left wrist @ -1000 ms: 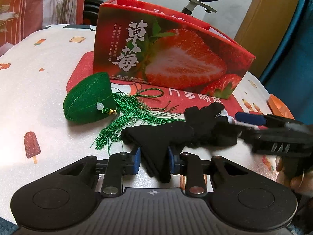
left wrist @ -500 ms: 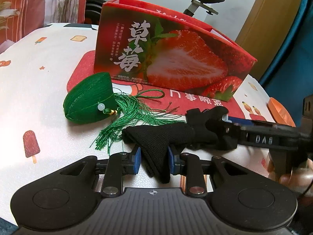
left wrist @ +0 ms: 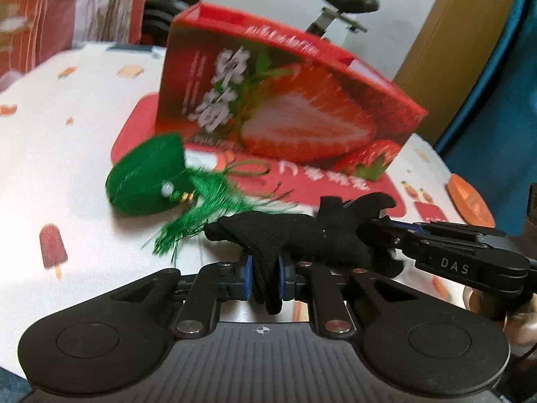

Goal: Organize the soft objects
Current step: 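Lift the black glove with both tools and carry it over the red box, then open both tools and drop the black glove into the red box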

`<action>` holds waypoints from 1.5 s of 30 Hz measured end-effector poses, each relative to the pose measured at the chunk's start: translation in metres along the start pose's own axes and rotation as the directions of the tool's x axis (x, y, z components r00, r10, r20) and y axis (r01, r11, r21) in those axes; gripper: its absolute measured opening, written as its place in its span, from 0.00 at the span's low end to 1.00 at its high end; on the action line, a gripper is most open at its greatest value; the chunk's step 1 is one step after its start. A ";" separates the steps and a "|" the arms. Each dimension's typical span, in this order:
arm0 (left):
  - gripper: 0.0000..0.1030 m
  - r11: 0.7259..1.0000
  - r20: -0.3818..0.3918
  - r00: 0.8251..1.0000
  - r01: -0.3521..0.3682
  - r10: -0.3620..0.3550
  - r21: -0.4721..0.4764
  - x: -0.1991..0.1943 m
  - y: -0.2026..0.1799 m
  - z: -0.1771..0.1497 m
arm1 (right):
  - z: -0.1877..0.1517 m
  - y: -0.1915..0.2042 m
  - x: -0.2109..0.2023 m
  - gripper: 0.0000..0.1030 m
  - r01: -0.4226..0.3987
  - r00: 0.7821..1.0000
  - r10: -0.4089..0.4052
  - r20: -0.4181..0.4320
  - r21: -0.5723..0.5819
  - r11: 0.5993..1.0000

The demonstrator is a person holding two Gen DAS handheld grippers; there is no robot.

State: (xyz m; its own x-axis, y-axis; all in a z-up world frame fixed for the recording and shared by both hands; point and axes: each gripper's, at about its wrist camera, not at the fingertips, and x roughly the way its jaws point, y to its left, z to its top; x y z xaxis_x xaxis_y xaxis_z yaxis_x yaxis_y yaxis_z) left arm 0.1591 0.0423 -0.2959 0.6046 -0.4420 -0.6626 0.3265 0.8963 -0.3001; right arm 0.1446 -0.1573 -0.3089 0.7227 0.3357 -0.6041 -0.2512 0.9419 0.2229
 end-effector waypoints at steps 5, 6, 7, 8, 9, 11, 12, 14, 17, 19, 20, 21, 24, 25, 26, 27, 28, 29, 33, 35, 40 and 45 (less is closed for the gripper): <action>0.14 0.998 0.091 0.993 0.069 -0.070 0.009 -0.021 -0.006 0.012 | 0.011 0.005 -0.024 0.07 -0.004 0.997 0.005 0.076 -0.014 1.000; 0.14 0.997 0.101 0.992 0.077 -0.077 0.004 -0.024 -0.007 0.015 | 0.014 0.006 -0.028 0.07 -0.002 0.996 0.004 0.090 -0.020 1.000; 0.14 0.996 0.112 0.990 0.087 -0.086 -0.003 -0.027 -0.007 0.018 | 0.018 0.007 -0.032 0.07 0.000 0.994 0.003 0.105 -0.026 1.000; 0.14 0.995 0.118 0.988 0.097 -0.095 -0.010 -0.029 -0.007 0.020 | 0.021 0.008 -0.037 0.07 0.003 0.993 0.000 0.121 -0.031 0.999; 0.14 0.994 0.127 0.986 0.107 -0.103 -0.017 -0.031 -0.007 0.024 | 0.026 0.009 -0.041 0.07 0.007 0.990 -0.002 0.139 -0.035 0.999; 0.14 0.992 0.152 0.981 0.126 -0.120 -0.025 -0.036 -0.007 0.032 | 0.035 0.011 -0.050 0.07 0.010 0.985 -0.003 0.173 -0.039 0.999; 0.14 0.991 0.170 0.977 0.133 -0.128 -0.022 -0.040 -0.008 0.037 | 0.042 0.012 -0.054 0.07 0.013 0.982 -0.005 0.190 -0.043 0.999; 0.14 0.990 0.210 0.969 0.138 -0.134 -0.004 -0.048 -0.012 0.048 | 0.053 0.015 -0.061 0.07 0.016 0.975 -0.004 0.224 -0.054 0.998; 0.14 0.991 0.251 0.959 0.130 -0.130 0.019 -0.051 -0.015 0.066 | 0.071 0.020 -0.067 0.07 0.023 0.966 -0.001 0.260 -0.083 0.996; 0.14 0.992 0.268 0.955 0.124 -0.125 0.020 -0.051 -0.014 0.080 | 0.084 0.023 -0.066 0.07 0.030 0.961 -0.002 0.275 -0.100 0.995; 0.14 0.993 0.277 0.954 0.118 -0.120 0.022 -0.050 -0.014 0.088 | 0.091 0.024 -0.065 0.07 0.034 0.960 -0.002 0.281 -0.108 0.994; 0.14 0.993 0.284 0.952 0.112 -0.115 0.026 -0.048 -0.014 0.095 | 0.098 0.025 -0.063 0.07 0.037 0.958 -0.002 0.288 -0.117 0.992; 0.14 0.995 0.294 0.951 0.085 -0.094 0.046 -0.041 -0.016 0.121 | 0.119 0.029 -0.057 0.07 0.062 0.949 -0.011 0.314 -0.152 0.986; 0.14 0.996 0.297 0.951 0.077 -0.090 0.054 -0.039 -0.017 0.129 | 0.127 0.029 -0.054 0.07 0.070 0.947 -0.014 0.321 -0.162 0.984; 0.14 0.995 0.296 0.951 0.072 -0.087 0.062 -0.037 -0.017 0.138 | 0.136 0.029 -0.049 0.07 0.078 0.946 -0.019 0.324 -0.169 0.982; 0.14 0.996 0.294 0.952 0.064 -0.082 0.069 -0.033 -0.017 0.147 | 0.144 0.028 -0.044 0.07 0.087 0.945 -0.026 0.326 -0.173 0.981; 0.14 0.996 0.290 0.954 0.058 -0.077 0.072 -0.029 -0.017 0.155 | 0.151 0.026 -0.039 0.07 0.091 0.945 -0.030 0.325 -0.174 0.981; 0.14 0.996 0.282 0.957 0.053 -0.072 0.073 -0.024 -0.016 0.163 | 0.159 0.024 -0.032 0.07 0.093 0.947 -0.034 0.320 -0.173 0.980; 0.14 0.998 0.231 0.972 0.034 -0.043 0.045 0.002 -0.007 0.184 | 0.182 0.014 0.002 0.07 0.099 0.961 -0.057 0.270 -0.144 0.985; 0.14 0.999 0.197 0.980 0.024 -0.029 0.028 0.015 -0.001 0.188 | 0.188 0.007 0.020 0.07 0.093 0.971 -0.063 0.230 -0.122 0.988; 0.15 1.000 0.121 0.993 -0.008 0.004 0.026 0.038 0.014 0.186 | 0.189 -0.009 0.060 0.07 0.070 0.991 -0.065 0.115 -0.038 0.997; 0.16 0.997 0.095 0.995 -0.047 0.042 0.057 0.048 0.023 0.186 | 0.181 -0.019 0.082 0.08 0.054 0.998 -0.056 0.034 0.052 0.997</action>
State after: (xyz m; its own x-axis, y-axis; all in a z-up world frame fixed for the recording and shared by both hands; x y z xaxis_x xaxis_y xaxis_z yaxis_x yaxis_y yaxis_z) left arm 0.3303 0.0350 -0.2070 0.6842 -0.4057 -0.6061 0.3382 0.9128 -0.2291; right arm 0.3257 -0.1494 -0.2241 0.7573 0.2819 -0.5891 -0.1780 0.9570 0.2292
